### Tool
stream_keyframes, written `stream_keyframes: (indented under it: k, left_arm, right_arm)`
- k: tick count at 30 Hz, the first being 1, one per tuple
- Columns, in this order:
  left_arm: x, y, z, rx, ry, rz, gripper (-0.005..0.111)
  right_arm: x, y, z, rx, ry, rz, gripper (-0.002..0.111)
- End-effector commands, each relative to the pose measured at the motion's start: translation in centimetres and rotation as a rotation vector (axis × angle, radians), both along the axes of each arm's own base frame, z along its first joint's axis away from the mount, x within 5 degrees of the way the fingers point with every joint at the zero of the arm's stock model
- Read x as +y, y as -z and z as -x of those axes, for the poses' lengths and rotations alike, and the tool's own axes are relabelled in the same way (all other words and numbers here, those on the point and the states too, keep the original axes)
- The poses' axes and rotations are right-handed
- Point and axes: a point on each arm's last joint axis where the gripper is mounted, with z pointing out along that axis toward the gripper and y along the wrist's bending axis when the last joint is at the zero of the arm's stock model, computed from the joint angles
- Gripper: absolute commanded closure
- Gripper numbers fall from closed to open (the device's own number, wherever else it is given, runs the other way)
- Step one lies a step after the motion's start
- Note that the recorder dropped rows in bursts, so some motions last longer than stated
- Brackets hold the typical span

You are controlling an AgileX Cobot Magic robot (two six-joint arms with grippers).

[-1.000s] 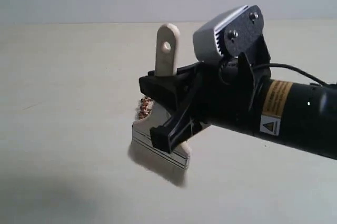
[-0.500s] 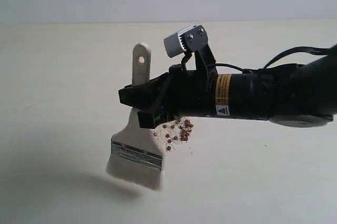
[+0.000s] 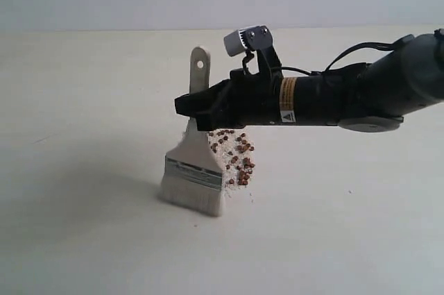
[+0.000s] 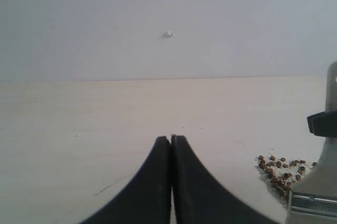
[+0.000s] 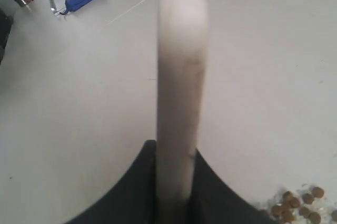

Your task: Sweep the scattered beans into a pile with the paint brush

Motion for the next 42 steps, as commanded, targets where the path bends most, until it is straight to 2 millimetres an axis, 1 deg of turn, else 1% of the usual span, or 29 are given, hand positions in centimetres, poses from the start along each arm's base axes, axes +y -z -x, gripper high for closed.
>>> stream_keyframes:
  k: [1, 4, 10, 12, 14, 17, 20, 22, 24, 26, 29, 30, 31, 32, 33, 34, 35, 36, 37, 38, 39, 40, 42]
  left_arm:
    - [0.0, 0.0, 0.0, -0.004, -0.001, -0.005, 0.107]
    - [0.0, 0.0, 0.0, -0.004, -0.001, -0.005, 0.107]
    - [0.0, 0.0, 0.0, -0.004, -0.001, -0.005, 0.107]
    - [0.0, 0.0, 0.0, -0.004, -0.001, -0.005, 0.107]
    - [0.0, 0.0, 0.0, -0.004, -0.001, -0.005, 0.107]
    - [0.0, 0.0, 0.0, -0.004, -0.001, -0.005, 0.107]
    - [0.0, 0.0, 0.0, -0.004, -0.001, -0.005, 0.107]
    - [0.0, 0.0, 0.0, -0.004, -0.001, -0.005, 0.107]
    - [0.0, 0.0, 0.0, -0.004, -0.001, -0.005, 0.107]
    - [0.0, 0.0, 0.0, -0.004, -0.001, -0.005, 0.107]
    - [0.0, 0.0, 0.0, -0.004, -0.001, -0.005, 0.107]
    - [0.0, 0.0, 0.0, -0.004, -0.001, -0.005, 0.107]
    - [0.0, 0.0, 0.0, -0.004, -0.001, -0.005, 0.107]
    - [0.0, 0.0, 0.0, -0.004, -0.001, -0.005, 0.107]
    - [0.0, 0.0, 0.0, -0.004, -0.001, -0.005, 0.107]
    - [0.0, 0.0, 0.0, -0.004, -0.001, -0.005, 0.107]
    - [0.0, 0.0, 0.0, -0.004, -0.001, -0.005, 0.107]
    - [0.0, 0.0, 0.0, -0.004, -0.001, -0.005, 0.107]
    - [0.0, 0.0, 0.0, -0.004, -0.001, -0.005, 0.107]
    - [0.0, 0.0, 0.0, -0.004, -0.001, -0.005, 0.107]
    - [0.0, 0.0, 0.0, -0.004, -0.001, -0.005, 0.107]
    - [0.0, 0.0, 0.0, -0.004, -0.001, -0.005, 0.107]
    - [0.0, 0.0, 0.0, -0.004, -0.001, -0.005, 0.107]
  right_arm:
    - [0.0, 0.2, -1.5, -0.027, 0.019, 0.038, 0.108]
    - [0.4, 0.1, -2.2, -0.051, 0.006, 0.055, 0.108]
    - [0.5, -0.6, -4.1, -0.094, 0.071, 0.128, 0.108]
    - [0.6, -0.8, -4.3, -0.099, 0.076, 0.129, 0.108]
    - [0.8, -1.1, -4.3, -0.076, 0.072, 0.093, 0.108]
    - [1.0, -2.3, -4.0, -0.053, 0.057, 0.012, 0.108]
    - [0.9, -4.6, -3.7, -0.051, 0.071, -0.040, 0.108]
    - [0.8, -6.3, -3.5, -0.084, 0.079, -0.065, 0.108]
    - [0.7, -7.0, -3.5, -0.085, 0.102, -0.092, 0.108]
    - [0.7, -7.3, -3.8, -0.061, 0.148, -0.154, 0.108]
    - [0.6, -6.9, -4.7, 0.031, 0.286, -0.257, 0.108]
    - [0.8, -6.4, -4.8, 0.073, 0.334, -0.293, 0.108]
    - [1.2, -5.5, -4.9, 0.137, 0.422, -0.346, 0.108]
    - [1.7, -5.1, -4.8, 0.153, 0.456, -0.363, 0.108]
    - [3.1, -4.1, -4.3, 0.163, 0.502, -0.364, 0.108]
    - [3.8, -3.5, -3.9, 0.157, 0.531, -0.358, 0.108]
    - [5.1, -2.6, -3.2, 0.114, 0.582, -0.323, 0.108]
    - [5.8, -2.3, -2.6, 0.106, 0.626, -0.311, 0.108]
    - [6.6, -1.7, -1.6, 0.081, 0.746, -0.265, 0.108]
    - [6.9, -1.5, -1.0, 0.058, 0.809, -0.227, 0.108]
    - [7.0, -1.3, -0.1, 0.005, 0.925, -0.162, 0.108]
    - [7.2, -1.1, 0.8, -0.063, 0.980, -0.071, 0.108]
    - [6.9, -1.0, 1.5, -0.125, 1.053, 0.036, 0.108]
